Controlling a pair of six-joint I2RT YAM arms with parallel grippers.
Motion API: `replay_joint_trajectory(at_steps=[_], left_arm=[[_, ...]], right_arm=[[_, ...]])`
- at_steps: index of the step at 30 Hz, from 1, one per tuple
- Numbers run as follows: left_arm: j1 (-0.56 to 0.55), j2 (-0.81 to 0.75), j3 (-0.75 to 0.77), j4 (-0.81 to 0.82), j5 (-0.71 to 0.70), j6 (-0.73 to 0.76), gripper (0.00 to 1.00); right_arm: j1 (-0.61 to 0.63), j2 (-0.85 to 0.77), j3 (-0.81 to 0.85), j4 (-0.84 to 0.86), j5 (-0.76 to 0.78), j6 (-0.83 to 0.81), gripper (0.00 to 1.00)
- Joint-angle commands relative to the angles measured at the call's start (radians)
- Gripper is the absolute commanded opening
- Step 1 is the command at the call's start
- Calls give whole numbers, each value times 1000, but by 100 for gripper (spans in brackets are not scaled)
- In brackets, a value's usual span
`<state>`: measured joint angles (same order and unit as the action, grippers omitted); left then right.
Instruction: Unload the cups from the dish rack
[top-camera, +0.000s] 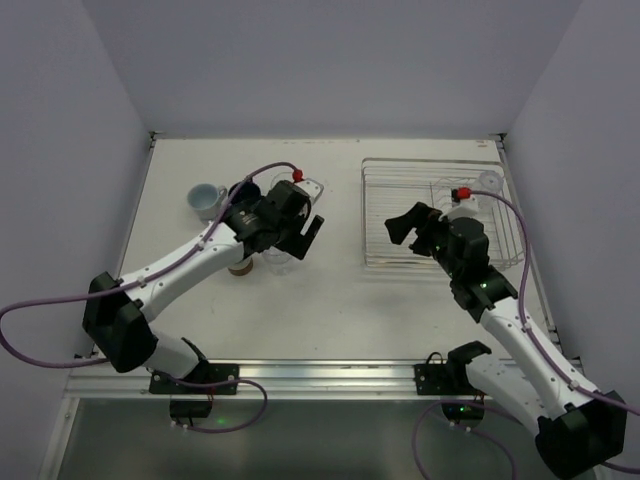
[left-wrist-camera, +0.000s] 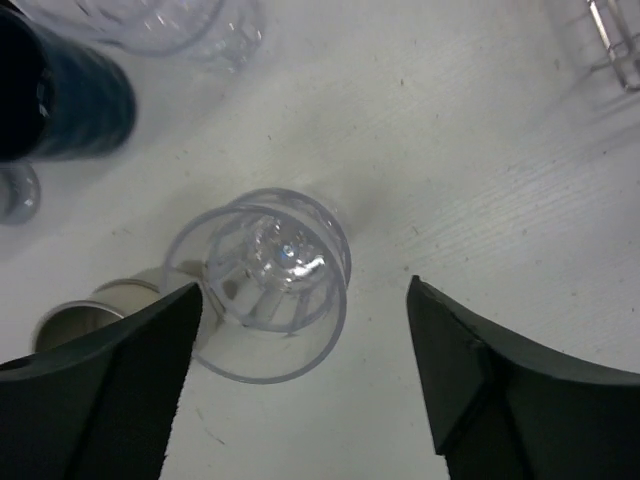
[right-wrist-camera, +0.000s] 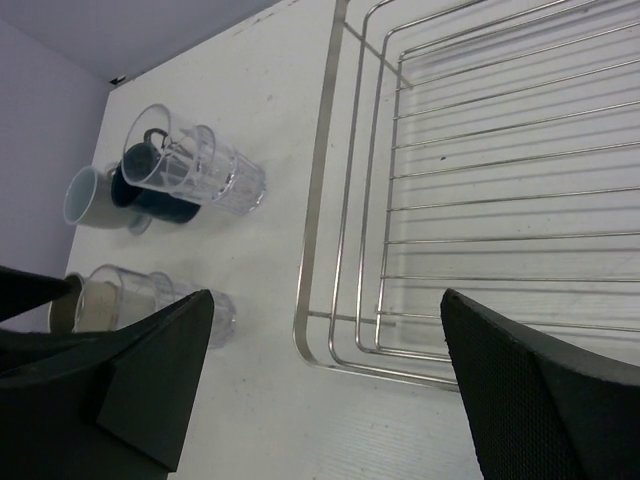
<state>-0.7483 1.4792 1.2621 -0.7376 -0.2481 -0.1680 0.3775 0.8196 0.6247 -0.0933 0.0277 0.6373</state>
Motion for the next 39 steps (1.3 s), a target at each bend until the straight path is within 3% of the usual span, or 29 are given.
replay_joint_trajectory(at_steps=[1, 2, 5, 11, 17, 23, 34, 39], left_arm=[[1, -150, 24, 145, -66, -19, 94], [1, -218, 5, 176, -72, -22, 99], [0, -377, -78, 292, -36, -28, 100], [1, -656, -216, 403, 70, -10, 100], [0, -827, -384, 434, 116, -13, 100], [1, -872, -475, 492, 110, 16, 100], [1, -853, -472, 492, 151, 19, 100], [3, -836, -469, 491, 162, 19, 100]], right_arm=[[-87, 55, 73, -2, 45, -24, 97], [-118, 67, 90, -3, 23, -21, 95], [-218, 124, 131, -3, 23, -24, 93], [-342, 340, 272, -23, 316, -99, 88], [-491, 580, 435, 1, 305, -134, 87], [-545, 846, 656, -23, 284, -270, 88], [-583, 1029, 794, -82, 270, -379, 88], [-588, 1122, 920, -189, 238, -413, 88]])
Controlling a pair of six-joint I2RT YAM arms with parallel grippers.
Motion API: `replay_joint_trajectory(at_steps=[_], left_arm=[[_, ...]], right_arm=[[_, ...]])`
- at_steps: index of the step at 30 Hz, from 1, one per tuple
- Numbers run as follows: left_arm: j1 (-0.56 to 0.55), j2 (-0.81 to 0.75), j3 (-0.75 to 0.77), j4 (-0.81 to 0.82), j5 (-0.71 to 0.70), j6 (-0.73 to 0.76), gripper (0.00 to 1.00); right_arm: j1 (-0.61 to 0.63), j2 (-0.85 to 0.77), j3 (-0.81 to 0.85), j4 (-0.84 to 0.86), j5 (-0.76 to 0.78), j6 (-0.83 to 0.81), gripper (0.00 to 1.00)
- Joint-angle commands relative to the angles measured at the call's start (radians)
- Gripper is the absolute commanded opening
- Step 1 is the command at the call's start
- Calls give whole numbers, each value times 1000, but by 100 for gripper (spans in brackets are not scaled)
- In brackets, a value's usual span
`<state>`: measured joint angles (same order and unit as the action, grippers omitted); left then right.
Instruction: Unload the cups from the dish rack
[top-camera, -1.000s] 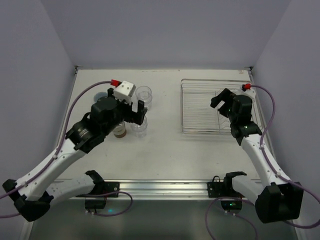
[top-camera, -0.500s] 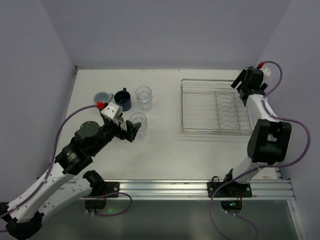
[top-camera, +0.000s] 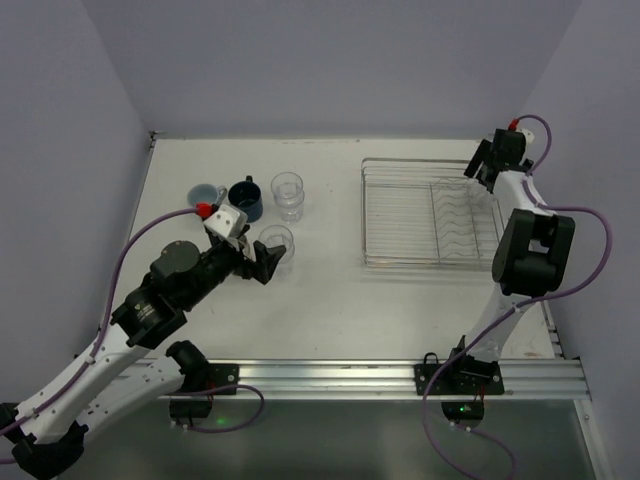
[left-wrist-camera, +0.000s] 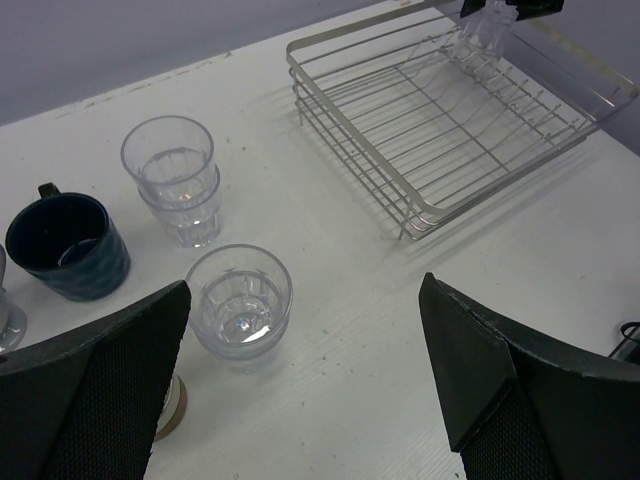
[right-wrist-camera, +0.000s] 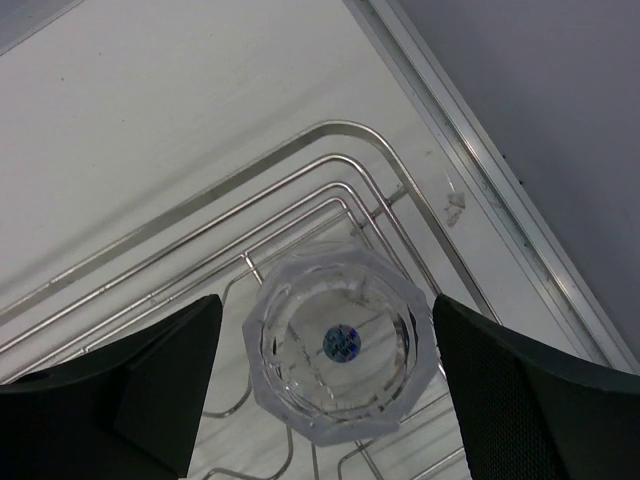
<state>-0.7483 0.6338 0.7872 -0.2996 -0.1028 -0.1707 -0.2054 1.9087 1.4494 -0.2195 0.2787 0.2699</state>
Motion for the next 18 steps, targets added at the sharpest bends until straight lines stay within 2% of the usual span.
replay_joint_trajectory(at_steps=[1, 7, 10, 14, 15, 18], left_arm=[[1, 10, 6, 53, 14, 22, 100], [6, 17, 9, 54, 8, 25, 100], [7, 21, 7, 54, 9, 25, 100], [12, 17, 7, 53, 11, 25, 100], [10, 18, 6, 54, 12, 25, 100], [12, 20, 7, 54, 11, 23, 100]], right_arm=[[-5, 42, 107, -73, -13, -47, 88], [-8, 108, 193, -168, -21, -46, 84], [-8, 110, 192, -179, -15, -35, 77], [-8, 92, 166, -178, -4, -28, 57], [-8, 84, 157, -164, 0, -24, 44], [-6, 23, 109, -106, 1, -23, 36]])
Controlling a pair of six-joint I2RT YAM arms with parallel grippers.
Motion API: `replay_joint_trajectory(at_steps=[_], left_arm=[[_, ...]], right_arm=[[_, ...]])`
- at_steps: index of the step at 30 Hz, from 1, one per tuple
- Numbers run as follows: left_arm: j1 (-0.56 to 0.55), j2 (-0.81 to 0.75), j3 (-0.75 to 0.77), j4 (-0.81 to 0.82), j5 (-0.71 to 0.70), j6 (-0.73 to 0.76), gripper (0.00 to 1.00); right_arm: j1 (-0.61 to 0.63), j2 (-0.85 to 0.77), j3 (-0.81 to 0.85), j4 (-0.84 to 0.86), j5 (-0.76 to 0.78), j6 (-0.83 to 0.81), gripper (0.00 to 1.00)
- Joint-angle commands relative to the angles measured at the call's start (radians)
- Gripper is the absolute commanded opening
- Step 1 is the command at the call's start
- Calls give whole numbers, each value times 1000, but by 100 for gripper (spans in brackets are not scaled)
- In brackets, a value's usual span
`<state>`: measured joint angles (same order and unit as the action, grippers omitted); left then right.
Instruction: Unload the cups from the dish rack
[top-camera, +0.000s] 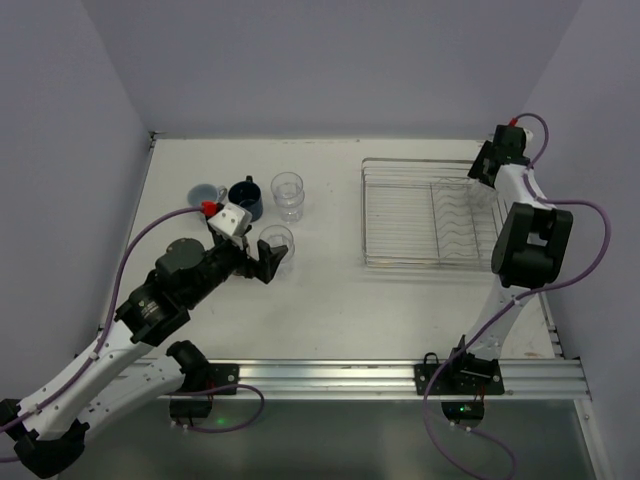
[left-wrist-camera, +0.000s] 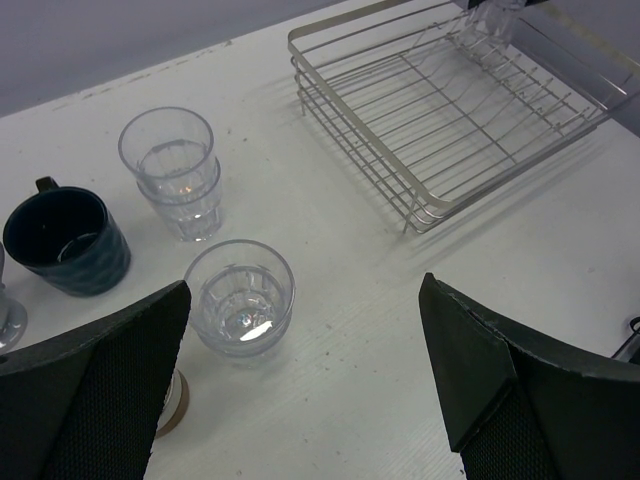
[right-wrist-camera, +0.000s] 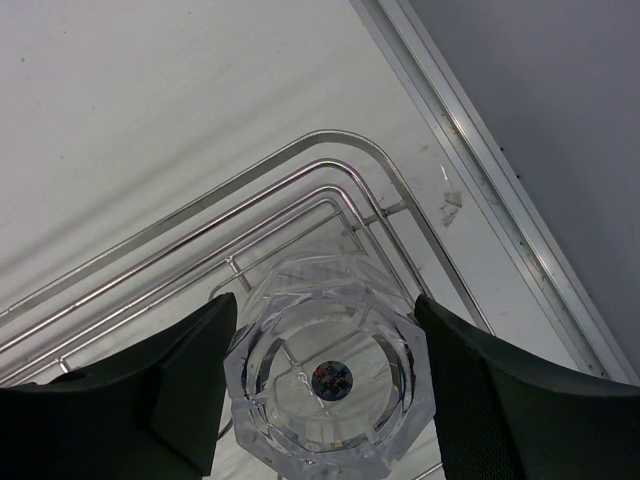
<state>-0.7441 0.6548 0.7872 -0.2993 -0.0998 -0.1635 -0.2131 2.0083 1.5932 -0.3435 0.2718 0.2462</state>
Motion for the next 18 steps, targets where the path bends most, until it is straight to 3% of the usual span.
replay_joint_trajectory(at_steps=[1, 13, 18], left_arm=[[8, 0, 6, 54, 8, 16, 100], [22, 52, 30, 71, 95, -22, 100], [22, 72, 75, 95, 186, -82, 100]], right_arm=[[1, -101, -48, 40, 6, 4, 32], [7, -483, -213, 196, -98, 106, 24], [111, -620, -329, 204, -153, 207, 23]])
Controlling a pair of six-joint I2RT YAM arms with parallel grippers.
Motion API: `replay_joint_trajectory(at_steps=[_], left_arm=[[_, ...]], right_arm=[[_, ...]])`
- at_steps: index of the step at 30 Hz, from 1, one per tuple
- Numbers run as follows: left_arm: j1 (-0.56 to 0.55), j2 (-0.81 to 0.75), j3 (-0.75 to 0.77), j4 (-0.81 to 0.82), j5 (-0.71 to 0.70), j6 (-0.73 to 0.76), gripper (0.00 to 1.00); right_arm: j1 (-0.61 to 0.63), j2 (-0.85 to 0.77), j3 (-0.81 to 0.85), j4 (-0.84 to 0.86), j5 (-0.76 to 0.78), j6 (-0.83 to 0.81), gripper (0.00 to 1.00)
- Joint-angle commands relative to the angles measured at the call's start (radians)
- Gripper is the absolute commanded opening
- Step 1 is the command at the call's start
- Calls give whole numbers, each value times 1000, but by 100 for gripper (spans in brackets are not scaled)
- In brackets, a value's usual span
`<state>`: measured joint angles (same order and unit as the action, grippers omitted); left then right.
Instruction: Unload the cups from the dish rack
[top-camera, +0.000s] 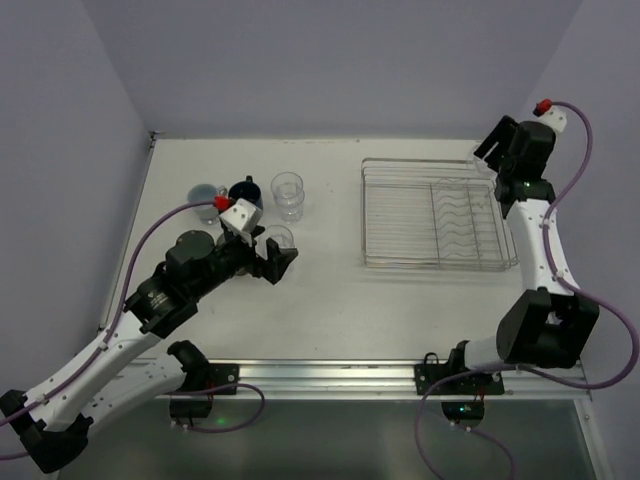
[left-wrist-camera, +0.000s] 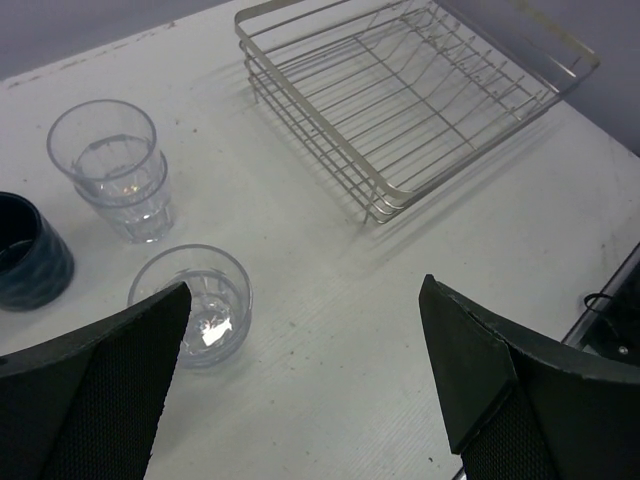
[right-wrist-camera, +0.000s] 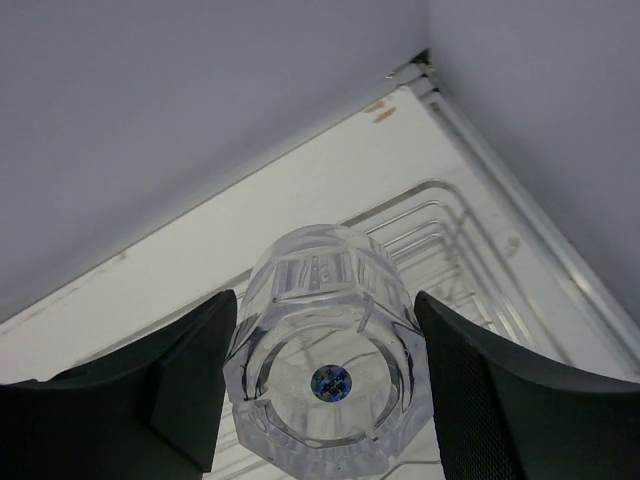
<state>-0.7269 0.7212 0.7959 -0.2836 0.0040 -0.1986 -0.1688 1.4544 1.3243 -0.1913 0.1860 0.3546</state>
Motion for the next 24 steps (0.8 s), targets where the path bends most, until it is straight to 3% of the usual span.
replay_joint_trajectory(at_steps=[1, 3, 7, 11, 17, 24], left_arm=[[6, 12, 86, 81, 103, -54, 100], [4, 37, 97, 96, 144, -99, 100], [4, 115, 103, 170, 227, -185, 100], [4, 194, 104, 274, 287, -274, 100], [3, 345, 115, 447, 376, -393, 94], [3, 457, 138, 584, 444, -482, 86]], right_arm=[[86, -125, -94, 73, -148, 119, 23], [142, -190, -210, 139, -204, 202, 22], [161, -345, -434, 308, -535, 394, 19], [193, -405, -528, 479, -767, 569, 17], [316, -480, -654, 662, -852, 696, 17], [350, -473, -725, 806, -942, 794, 18]])
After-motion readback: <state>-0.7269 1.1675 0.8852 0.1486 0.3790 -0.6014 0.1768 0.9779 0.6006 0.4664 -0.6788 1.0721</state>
